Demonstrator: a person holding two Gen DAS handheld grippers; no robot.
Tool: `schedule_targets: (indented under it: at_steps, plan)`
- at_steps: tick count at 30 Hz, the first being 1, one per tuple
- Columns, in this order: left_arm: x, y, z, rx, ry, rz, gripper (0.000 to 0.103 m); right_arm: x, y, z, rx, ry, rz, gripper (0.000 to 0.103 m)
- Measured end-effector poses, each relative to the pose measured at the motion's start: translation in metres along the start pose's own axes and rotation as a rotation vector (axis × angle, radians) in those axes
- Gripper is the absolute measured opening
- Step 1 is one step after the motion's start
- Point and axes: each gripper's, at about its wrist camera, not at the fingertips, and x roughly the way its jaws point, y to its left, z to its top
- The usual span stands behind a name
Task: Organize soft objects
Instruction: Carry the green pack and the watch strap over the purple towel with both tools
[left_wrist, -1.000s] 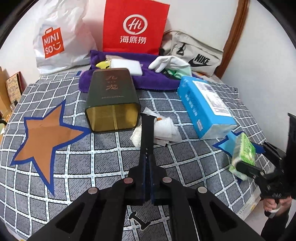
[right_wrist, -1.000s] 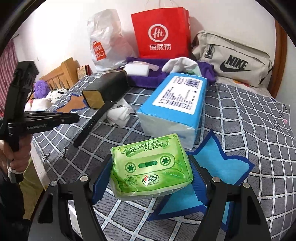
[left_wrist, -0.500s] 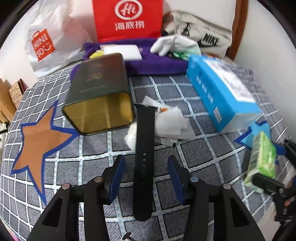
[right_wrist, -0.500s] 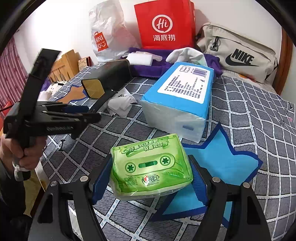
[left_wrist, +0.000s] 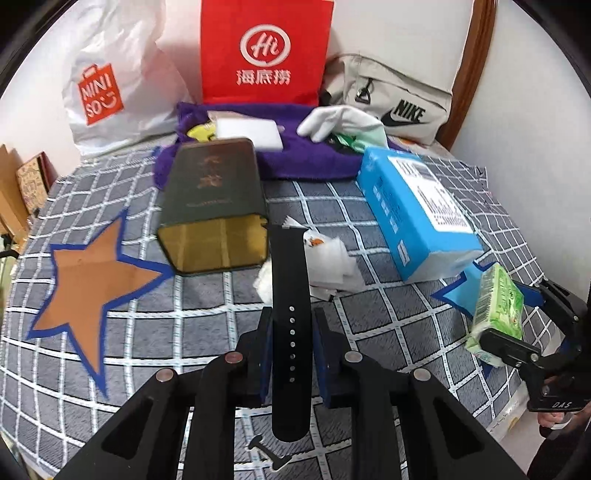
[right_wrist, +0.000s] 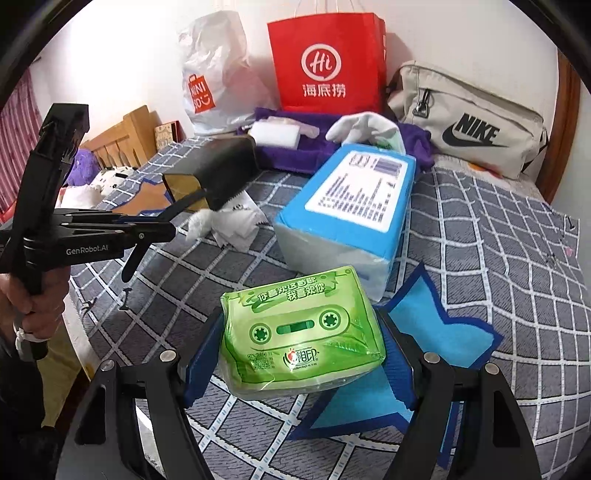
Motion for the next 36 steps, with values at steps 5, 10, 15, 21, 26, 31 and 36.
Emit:
schedule_targets:
  at_steps: [5, 10, 15, 21, 26, 31, 36]
  plan:
    - [-0.014, 0.004, 0.006, -0.014, -0.028, -0.006, 0.019, -0.013, 0.001, 0.009, -0.007, -0.029, 0.002, 0.077]
    - [-0.026, 0.009, 0.013, -0.031, -0.056, 0.002, 0.019, -0.024, 0.0, 0.024, 0.003, -0.065, 0.017, 0.077]
    - [-0.034, 0.016, 0.024, -0.053, -0.073, 0.015, 0.019, -0.029, 0.001, 0.043, -0.003, -0.086, 0.003, 0.077]
    - [-0.039, 0.023, 0.042, -0.074, -0.092, 0.024, 0.019, -0.025, -0.004, 0.072, 0.008, -0.094, -0.017, 0.077]
    - [-0.038, 0.026, 0.059, -0.084, -0.092, 0.041, 0.019, -0.023, -0.011, 0.094, 0.02, -0.111, -0.021, 0.077]
    - [-0.032, 0.029, 0.076, -0.088, -0.089, 0.054, 0.019, -0.021, -0.02, 0.117, 0.033, -0.128, -0.034, 0.077]
    - [-0.027, 0.033, 0.094, -0.097, -0.092, 0.065, 0.019, -0.018, -0.028, 0.139, 0.035, -0.143, -0.046, 0.077]
